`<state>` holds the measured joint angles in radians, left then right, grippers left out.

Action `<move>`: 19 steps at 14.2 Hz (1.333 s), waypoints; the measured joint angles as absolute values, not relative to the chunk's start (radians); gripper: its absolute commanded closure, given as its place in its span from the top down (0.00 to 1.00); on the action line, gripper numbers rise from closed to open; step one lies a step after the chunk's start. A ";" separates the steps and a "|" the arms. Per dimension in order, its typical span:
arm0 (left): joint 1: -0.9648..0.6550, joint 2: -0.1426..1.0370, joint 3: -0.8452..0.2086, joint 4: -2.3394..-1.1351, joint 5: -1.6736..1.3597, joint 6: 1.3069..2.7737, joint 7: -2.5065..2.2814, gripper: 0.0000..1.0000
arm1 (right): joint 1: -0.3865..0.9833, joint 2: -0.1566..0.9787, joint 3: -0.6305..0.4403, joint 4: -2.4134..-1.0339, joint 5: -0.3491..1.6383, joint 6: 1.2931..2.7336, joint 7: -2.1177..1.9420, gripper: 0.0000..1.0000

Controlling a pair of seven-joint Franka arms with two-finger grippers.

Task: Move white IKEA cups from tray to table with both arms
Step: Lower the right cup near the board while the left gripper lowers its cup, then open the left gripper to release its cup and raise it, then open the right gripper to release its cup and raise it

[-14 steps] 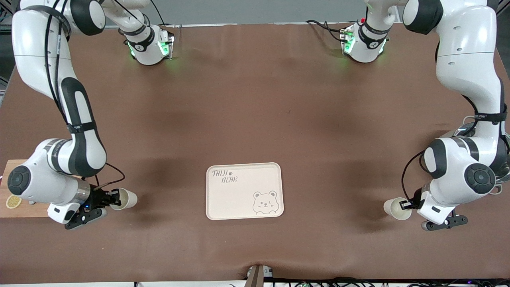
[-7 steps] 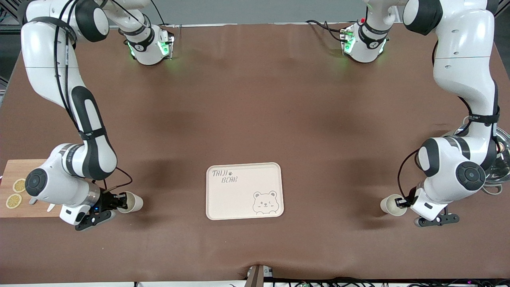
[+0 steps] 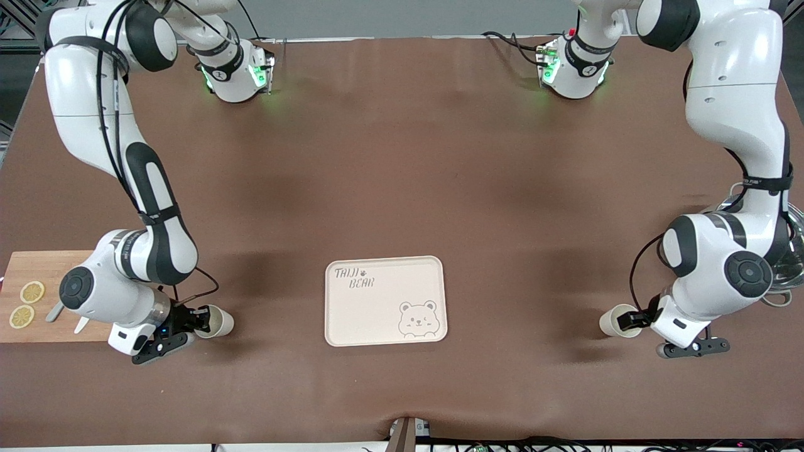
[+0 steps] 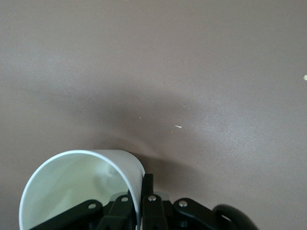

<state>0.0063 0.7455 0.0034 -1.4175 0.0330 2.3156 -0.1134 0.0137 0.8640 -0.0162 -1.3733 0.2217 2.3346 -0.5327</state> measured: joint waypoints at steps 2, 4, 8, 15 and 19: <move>0.005 0.711 0.002 -1.418 0.033 2.309 -0.113 1.00 | 0.014 0.864 -0.016 -1.372 0.222 2.335 -0.533 0.45; 0.005 0.675 0.001 -1.418 0.033 2.280 -0.113 1.00 | 0.014 0.864 -0.016 -1.372 0.223 2.336 -0.533 1.00; 0.005 0.579 -0.001 -1.417 0.033 2.162 -0.113 1.00 | 0.014 0.865 -0.016 -1.371 0.225 2.336 -0.533 1.00; 0.005 0.396 -0.036 -1.417 0.032 1.926 -0.113 1.00 | 0.014 0.862 -0.014 -1.350 0.244 2.307 -0.518 1.00; 0.005 0.310 -0.040 -1.417 0.032 1.829 -0.113 1.00 | 0.012 0.838 -0.019 -1.274 0.274 2.094 -0.480 1.00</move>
